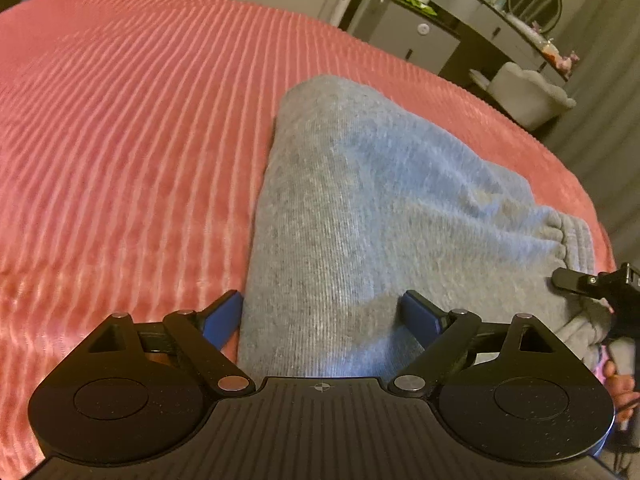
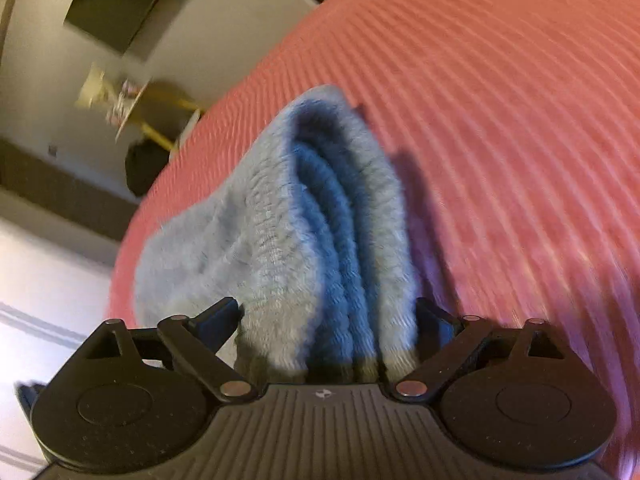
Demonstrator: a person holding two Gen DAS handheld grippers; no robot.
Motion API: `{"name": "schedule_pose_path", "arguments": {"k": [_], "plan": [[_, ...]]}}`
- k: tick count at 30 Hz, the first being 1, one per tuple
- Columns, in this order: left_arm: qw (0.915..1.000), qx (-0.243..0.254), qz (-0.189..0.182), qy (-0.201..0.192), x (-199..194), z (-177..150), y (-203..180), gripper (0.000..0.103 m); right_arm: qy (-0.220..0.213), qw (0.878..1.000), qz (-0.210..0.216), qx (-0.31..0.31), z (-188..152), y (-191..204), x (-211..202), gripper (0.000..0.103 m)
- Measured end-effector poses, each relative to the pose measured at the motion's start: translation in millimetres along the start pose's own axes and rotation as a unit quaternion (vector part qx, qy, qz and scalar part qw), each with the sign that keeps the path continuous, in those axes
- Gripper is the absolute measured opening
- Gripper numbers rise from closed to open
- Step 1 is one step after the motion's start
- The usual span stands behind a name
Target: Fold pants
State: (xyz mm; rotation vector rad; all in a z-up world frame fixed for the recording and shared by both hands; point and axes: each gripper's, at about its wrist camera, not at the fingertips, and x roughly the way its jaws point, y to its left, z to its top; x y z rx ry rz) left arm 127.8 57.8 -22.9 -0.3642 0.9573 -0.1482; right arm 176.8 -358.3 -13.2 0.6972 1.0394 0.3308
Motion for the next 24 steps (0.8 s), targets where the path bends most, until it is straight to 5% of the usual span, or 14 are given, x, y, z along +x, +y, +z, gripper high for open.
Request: {"name": "schedule_pose_path", "arguments": {"k": [3,5,8,12,15,19,21,24], "plan": [[0.9999,0.005,-0.013,0.0,6,5,-4,0.09,-0.003,1.0,0.005,-0.009,0,5,3,0.098],[0.9998,0.011,-0.019,0.0,11,8,-5,0.089,-0.01,1.0,-0.003,-0.008,-1,7,3,0.078],[0.9993,0.017,-0.032,0.001,16,11,-3,0.089,-0.017,1.0,-0.006,0.002,0,8,4,0.063],[0.9988,0.016,-0.046,-0.002,22,15,-1,0.089,-0.011,1.0,-0.003,0.006,2,7,5,0.069],[0.9986,0.019,-0.049,-0.007,24,15,-3,0.088,-0.002,1.0,0.014,0.005,6,7,13,0.084],[0.9983,0.019,-0.048,-0.027,20,12,-4,0.07,-0.008,1.0,0.019,0.021,6,8,12,0.086],[0.998,0.014,-0.051,-0.035,18,11,-4,0.063,-0.021,1.0,-0.01,0.004,3,15,12,0.064],[0.9973,0.013,-0.048,-0.054,11,9,-4,0.047,-0.037,0.999,-0.028,-0.019,-8,23,6,0.054]]}}
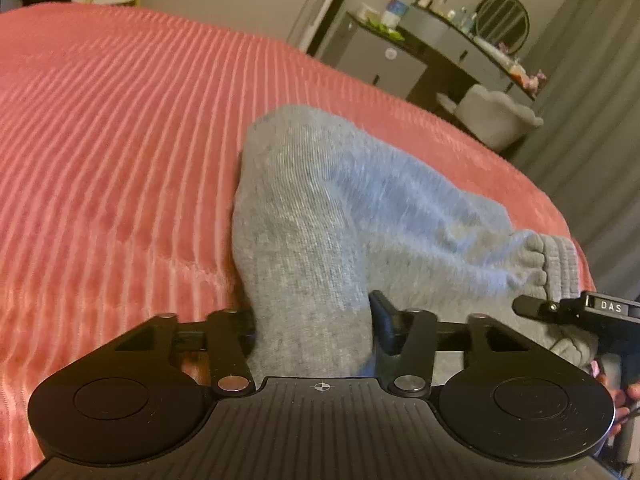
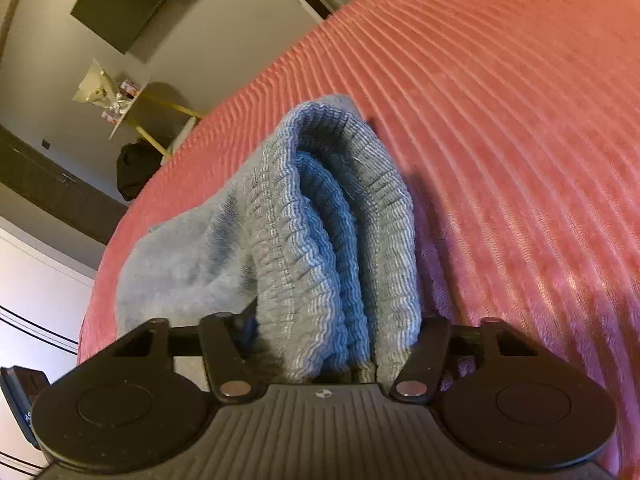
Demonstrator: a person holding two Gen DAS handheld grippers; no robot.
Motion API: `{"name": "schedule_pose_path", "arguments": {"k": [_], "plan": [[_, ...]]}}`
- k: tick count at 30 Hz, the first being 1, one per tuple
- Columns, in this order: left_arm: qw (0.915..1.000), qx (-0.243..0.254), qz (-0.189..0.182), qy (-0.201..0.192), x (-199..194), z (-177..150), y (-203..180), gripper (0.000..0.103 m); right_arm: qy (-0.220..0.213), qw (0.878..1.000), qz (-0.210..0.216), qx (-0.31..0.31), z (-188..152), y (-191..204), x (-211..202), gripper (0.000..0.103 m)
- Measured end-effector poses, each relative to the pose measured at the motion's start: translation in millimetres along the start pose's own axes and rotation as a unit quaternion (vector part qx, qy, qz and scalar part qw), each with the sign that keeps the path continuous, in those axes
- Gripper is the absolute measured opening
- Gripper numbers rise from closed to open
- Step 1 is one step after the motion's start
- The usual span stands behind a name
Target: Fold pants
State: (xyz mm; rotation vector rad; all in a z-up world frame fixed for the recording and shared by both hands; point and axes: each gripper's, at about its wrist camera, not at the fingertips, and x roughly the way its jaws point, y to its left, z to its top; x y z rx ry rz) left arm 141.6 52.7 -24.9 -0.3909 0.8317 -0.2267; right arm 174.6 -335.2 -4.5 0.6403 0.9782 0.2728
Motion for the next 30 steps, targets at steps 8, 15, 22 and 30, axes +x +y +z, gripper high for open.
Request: {"name": "schedule_pose_path", "arguments": {"k": [8,15,22,30], "plan": [[0.9977,-0.002,-0.002,-0.068,-23,18,-18,0.036,-0.059,0.998,0.03,-0.024,-1,40,-27,0.048],[0.9915,-0.015,0.007,-0.129,-25,43,-24,0.047,-0.097,0.993,0.045,-0.05,40,68,-39,0.048],[0.9846,-0.021,0.138,-0.106,-25,27,-10,0.062,-0.15,0.985,-0.077,-0.045,55,68,-45,0.074],[0.9884,-0.019,0.131,-0.074,-41,14,-30,0.069,-0.131,0.991,-0.025,-0.002,-15,61,-47,0.061]]}}
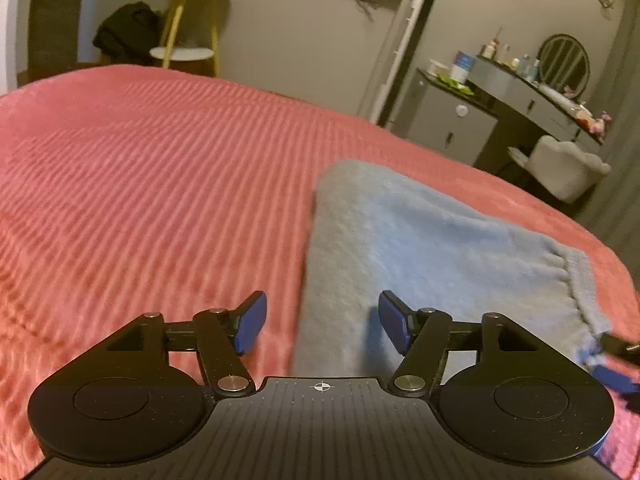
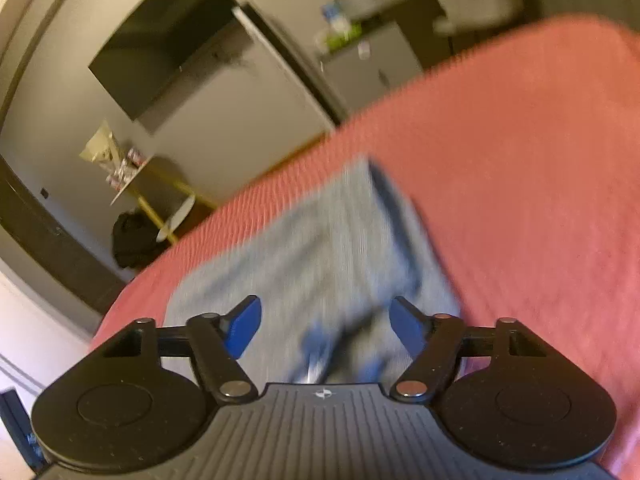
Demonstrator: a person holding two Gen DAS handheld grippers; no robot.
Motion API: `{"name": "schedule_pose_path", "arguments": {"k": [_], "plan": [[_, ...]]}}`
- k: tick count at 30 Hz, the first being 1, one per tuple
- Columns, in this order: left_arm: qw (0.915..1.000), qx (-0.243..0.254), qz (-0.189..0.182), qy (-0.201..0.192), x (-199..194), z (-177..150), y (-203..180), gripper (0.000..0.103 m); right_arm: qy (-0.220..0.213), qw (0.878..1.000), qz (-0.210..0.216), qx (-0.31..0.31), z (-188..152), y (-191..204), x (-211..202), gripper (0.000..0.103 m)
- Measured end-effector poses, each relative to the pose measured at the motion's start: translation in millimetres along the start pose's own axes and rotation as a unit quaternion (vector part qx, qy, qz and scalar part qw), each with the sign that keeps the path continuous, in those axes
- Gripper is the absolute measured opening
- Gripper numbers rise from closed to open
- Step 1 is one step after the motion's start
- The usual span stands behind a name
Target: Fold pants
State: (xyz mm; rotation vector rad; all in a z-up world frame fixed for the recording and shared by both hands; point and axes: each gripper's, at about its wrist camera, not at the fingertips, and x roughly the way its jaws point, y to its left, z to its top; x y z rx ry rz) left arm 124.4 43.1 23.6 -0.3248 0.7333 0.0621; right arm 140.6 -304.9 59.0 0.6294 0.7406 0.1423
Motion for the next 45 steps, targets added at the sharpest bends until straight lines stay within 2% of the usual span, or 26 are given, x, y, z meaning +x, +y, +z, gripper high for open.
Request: {"name": "schedule_pose_path", "arguments": {"k": [1,2,4,8,10,12,13,15,17,18,20,22,24,28,31,32,35,38,40,43,45], "plan": [[1.0,0.002,0.0,0.004,-2,-2,-2,0.069,0.016,1.0,0.003,0.01,-4,-3,5,0.054],[0.9999,0.006,0.002,0.008,-6,-5,-3,0.069,0.023,1.0,0.007,0.016,-5,-6,7,0.05],[0.9997,0.019,0.009,0.011,-14,-11,-4,0.069,0.017,0.999,0.023,0.035,0,-10,12,0.043],[0.9992,0.033,0.021,0.013,-20,-23,-5,0.074,0.031,0.995,0.027,0.093,2,-20,33,0.044],[0.999,0.033,0.024,0.021,-19,-26,-7,0.073,0.043,0.994,0.027,0.098,1,-21,46,0.042],[0.999,0.035,0.022,0.018,-21,-27,-9,0.073,0.036,0.996,0.023,0.079,0,-15,49,0.013],[0.9989,0.038,0.022,0.013,-22,-27,-10,0.073,0.027,0.998,0.021,0.061,-1,-11,47,0.009],[0.9989,0.041,0.023,0.005,-23,-28,-11,0.071,0.003,0.999,0.034,0.033,-5,-5,35,0.009],[0.9987,0.044,0.024,0.013,-19,-31,-10,0.072,-0.02,0.999,0.045,0.014,-8,-6,23,0.009],[0.9984,0.047,0.024,0.02,-15,-32,-10,0.072,-0.028,0.999,0.037,0.008,-10,-7,19,0.009],[0.9971,0.059,0.032,0.037,-3,-37,-10,0.073,-0.018,1.0,-0.007,-0.019,-17,-10,22,0.01],[0.9963,0.063,0.04,0.042,3,-40,-9,0.078,0.014,0.998,-0.037,-0.04,-21,-12,35,0.01],[0.9962,0.062,0.046,0.04,2,-40,-8,0.081,0.021,0.998,-0.038,-0.053,-18,-8,40,0.011],[0.9966,0.054,0.045,0.042,0,-42,-6,0.084,0.012,0.999,-0.035,-0.04,-19,-8,28,0.014],[0.9964,0.056,0.049,0.041,-3,-42,-7,0.084,0.005,0.998,-0.039,-0.05,-23,-8,17,0.014],[0.9962,0.058,0.051,0.04,-5,-42,-8,0.084,0.0,0.998,-0.042,-0.057,-24,-4,13,0.017],[0.9973,0.058,0.042,0.015,-19,-43,-9,0.077,-0.039,0.994,-0.058,-0.09,-31,3,-3,0.02],[0.9978,0.054,0.027,-0.028,-33,-44,-10,0.077,-0.069,0.993,-0.021,-0.09,-29,-1,-14,0.02],[0.9977,0.047,0.024,-0.041,-37,-43,-9,0.077,-0.086,0.992,-0.008,-0.094,-29,2,-18,0.02],[0.9982,0.039,0.017,-0.042,-37,-42,-6,0.078,-0.096,0.989,-0.004,-0.11,-30,5,-13,0.02],[0.9985,0.039,0.033,-0.02,-28,-43,-4,0.08,-0.078,0.989,-0.044,-0.118,-29,4,-1,0.02]]}}
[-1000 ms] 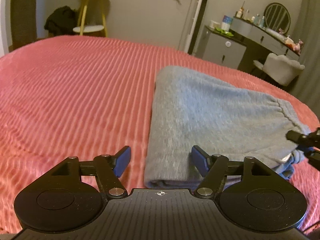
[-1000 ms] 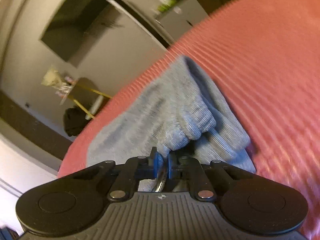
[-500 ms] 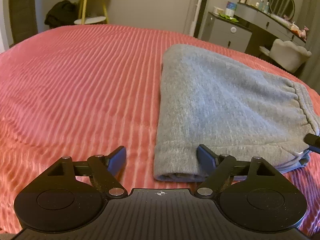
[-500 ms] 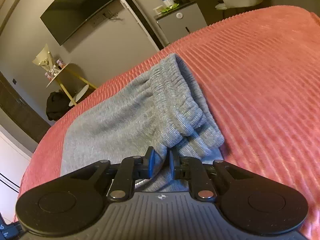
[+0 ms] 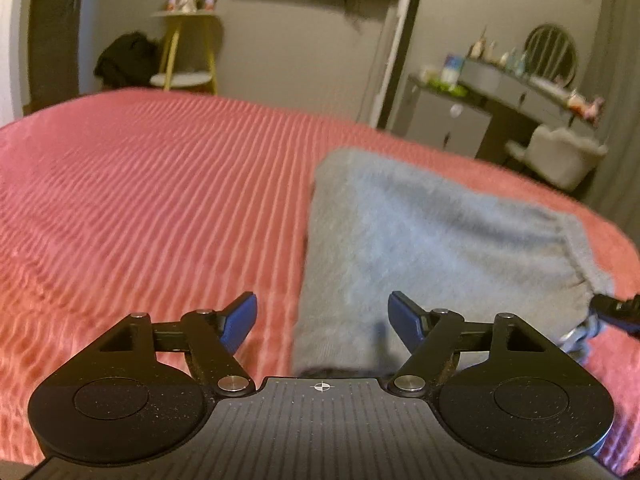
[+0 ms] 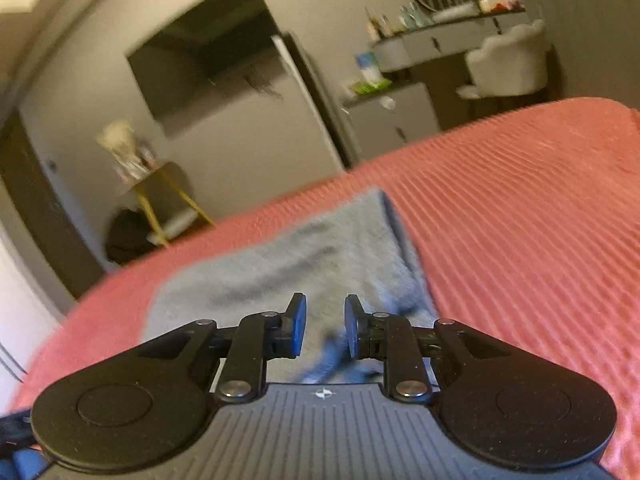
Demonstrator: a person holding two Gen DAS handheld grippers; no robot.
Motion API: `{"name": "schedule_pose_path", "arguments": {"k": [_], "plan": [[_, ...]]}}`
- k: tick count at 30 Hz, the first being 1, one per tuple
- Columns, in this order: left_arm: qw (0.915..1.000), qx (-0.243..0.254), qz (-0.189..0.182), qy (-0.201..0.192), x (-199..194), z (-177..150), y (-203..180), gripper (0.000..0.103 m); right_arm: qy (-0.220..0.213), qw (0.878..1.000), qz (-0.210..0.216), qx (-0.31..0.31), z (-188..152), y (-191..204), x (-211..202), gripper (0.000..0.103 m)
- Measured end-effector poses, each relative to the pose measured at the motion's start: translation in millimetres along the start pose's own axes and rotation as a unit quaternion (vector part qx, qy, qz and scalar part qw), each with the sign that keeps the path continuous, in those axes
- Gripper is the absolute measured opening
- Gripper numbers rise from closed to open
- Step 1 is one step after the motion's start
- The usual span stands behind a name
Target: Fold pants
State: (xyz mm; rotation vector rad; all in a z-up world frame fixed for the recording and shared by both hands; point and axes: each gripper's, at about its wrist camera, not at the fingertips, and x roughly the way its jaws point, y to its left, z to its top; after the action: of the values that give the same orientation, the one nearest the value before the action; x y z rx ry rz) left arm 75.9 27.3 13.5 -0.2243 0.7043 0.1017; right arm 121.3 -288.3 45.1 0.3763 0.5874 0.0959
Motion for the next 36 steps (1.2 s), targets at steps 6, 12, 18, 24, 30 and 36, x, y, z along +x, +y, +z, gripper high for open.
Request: {"name": "schedule_pose_path", "arguments": {"k": [6,12,18,24,30,36], "plan": [[0.9981,-0.019,0.029,0.05,21,-6,10,0.092,0.036,0.999,-0.032,0.012,-2,-12,11,0.026],[0.9979,0.023,0.041,0.046,-4,-14,-2,0.09,0.068,0.997,-0.038,-0.006,-9,-2,-1,0.063],[0.9929,0.074,0.02,0.091,-22,-33,-21,0.091,0.117,0.988,-0.055,-0.079,-32,32,-22,0.092],[0.9897,0.115,0.024,0.081,-38,-48,-37,0.094,0.106,0.976,-0.069,-0.179,-57,70,-33,0.099],[0.9891,0.106,0.027,0.099,-25,-50,-37,0.094,0.086,0.971,-0.072,-0.21,-62,79,-39,0.099],[0.9898,0.101,0.037,0.093,-20,-50,-37,0.094,0.094,0.974,-0.072,-0.195,-61,76,-31,0.099]]}}
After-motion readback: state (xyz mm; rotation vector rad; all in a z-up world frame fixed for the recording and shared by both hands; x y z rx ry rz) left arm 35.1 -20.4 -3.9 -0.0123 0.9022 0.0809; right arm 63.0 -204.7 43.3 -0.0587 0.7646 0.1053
